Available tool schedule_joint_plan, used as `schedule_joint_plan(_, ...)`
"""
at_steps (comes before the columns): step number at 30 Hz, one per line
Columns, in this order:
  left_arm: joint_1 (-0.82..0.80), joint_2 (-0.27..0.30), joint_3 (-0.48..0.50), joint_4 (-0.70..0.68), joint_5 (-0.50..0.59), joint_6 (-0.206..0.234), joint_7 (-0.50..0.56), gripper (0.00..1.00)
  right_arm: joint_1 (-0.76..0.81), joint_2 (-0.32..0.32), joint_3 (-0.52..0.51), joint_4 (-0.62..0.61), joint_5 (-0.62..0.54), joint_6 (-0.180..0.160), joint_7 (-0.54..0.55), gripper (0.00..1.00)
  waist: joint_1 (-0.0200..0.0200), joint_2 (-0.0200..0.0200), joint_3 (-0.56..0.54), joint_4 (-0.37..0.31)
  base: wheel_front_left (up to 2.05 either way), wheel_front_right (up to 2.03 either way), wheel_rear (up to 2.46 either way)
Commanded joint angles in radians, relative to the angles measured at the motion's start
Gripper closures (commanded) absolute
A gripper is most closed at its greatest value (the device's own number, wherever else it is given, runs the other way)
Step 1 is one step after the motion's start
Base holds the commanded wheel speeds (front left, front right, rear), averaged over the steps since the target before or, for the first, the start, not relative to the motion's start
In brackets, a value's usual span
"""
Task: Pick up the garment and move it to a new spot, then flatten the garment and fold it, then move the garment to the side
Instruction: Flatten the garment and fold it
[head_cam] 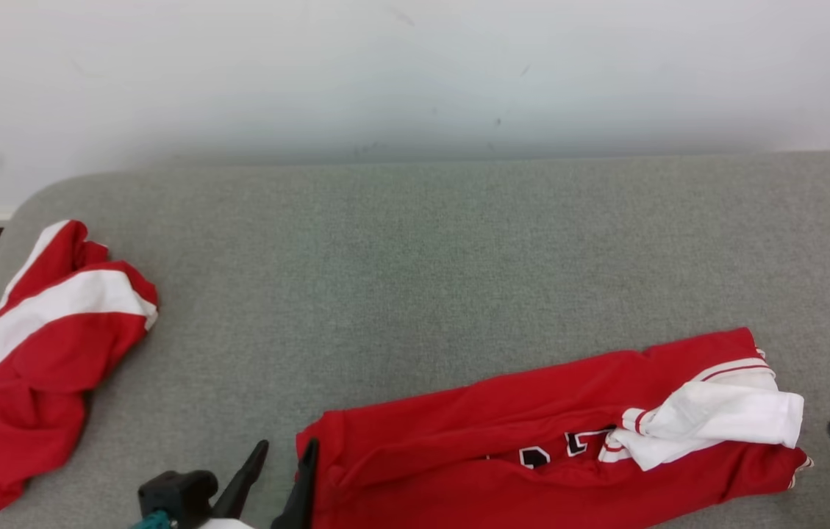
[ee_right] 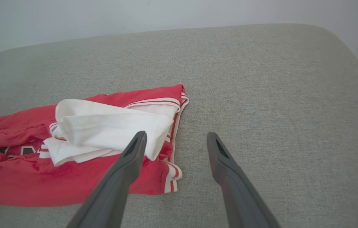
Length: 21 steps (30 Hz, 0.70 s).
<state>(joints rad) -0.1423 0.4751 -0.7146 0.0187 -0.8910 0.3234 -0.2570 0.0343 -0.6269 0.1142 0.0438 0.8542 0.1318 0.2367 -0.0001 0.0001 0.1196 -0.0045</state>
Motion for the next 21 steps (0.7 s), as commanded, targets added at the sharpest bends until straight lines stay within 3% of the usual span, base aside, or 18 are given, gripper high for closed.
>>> schedule_joint_plan(1,0.019,-0.007,0.01,-0.002,0.011,0.005,-0.006,0.0,0.015,0.002,-0.008,0.0,0.001,-0.002,0.0,0.0,0.0001,-0.0001,-0.011,0.002,0.0,0.0,0.0)
schedule_joint_plan(4,0.054,-0.056,0.108,-0.044,0.146,0.018,-0.007,0.0,0.035,0.026,-0.058,0.003,-0.014,-0.002,0.007,0.0,0.0001,-0.0001,-0.029,0.005,0.0,0.0,0.0)
schedule_joint_plan(8,0.136,-0.138,0.217,-0.077,0.32,-0.001,-0.007,0.0,0.043,0.061,-0.089,-0.007,-0.026,-0.002,0.032,0.0,0.0001,-0.0001,-0.041,0.007,0.0,0.0,0.0)
schedule_joint_plan(12,0.204,-0.216,0.298,-0.07,0.428,-0.057,-0.007,0.0,0.027,0.09,-0.092,-0.009,-0.046,-0.002,0.063,0.0,0.0001,-0.0001,-0.049,0.008,0.0,0.0,0.0)
schedule_joint_plan(21,0.248,-0.342,0.426,-0.014,0.555,-0.2,-0.007,0.0,-0.093,0.141,-0.041,0.042,-0.126,-0.002,0.154,0.0,0.0001,-0.0001,-0.031,0.017,0.0,0.0,0.0)
